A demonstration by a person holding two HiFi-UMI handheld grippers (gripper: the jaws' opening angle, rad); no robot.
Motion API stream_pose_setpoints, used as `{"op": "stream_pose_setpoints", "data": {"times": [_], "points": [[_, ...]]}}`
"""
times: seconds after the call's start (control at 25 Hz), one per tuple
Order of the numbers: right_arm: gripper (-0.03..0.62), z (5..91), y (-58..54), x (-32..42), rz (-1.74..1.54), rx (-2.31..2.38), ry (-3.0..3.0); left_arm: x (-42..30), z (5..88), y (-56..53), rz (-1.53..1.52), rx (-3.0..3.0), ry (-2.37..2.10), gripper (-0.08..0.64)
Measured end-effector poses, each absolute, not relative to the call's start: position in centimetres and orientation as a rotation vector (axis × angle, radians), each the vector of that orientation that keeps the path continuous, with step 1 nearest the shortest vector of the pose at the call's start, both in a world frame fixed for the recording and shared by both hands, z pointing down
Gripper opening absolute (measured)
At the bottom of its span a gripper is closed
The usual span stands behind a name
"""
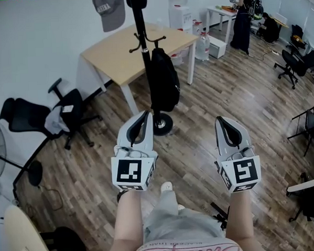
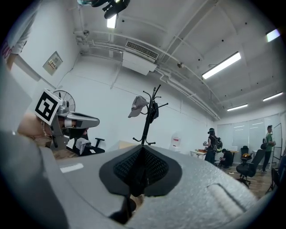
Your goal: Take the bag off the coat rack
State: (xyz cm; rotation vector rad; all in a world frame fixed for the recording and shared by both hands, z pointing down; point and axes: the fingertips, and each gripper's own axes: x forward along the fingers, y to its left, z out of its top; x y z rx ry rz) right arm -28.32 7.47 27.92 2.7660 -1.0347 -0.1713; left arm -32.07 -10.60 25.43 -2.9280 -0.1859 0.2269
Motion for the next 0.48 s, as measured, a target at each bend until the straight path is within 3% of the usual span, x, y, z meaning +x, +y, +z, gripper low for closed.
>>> {"op": "stream_pose_setpoints", "data": {"times": [0.48], "points": [[0.002,27.8,7.1,-19.5,-0.193,2.740,-1.000,-21.3,25.8,-10.2,0.260,-2.971,-0.269,0.014]]}}
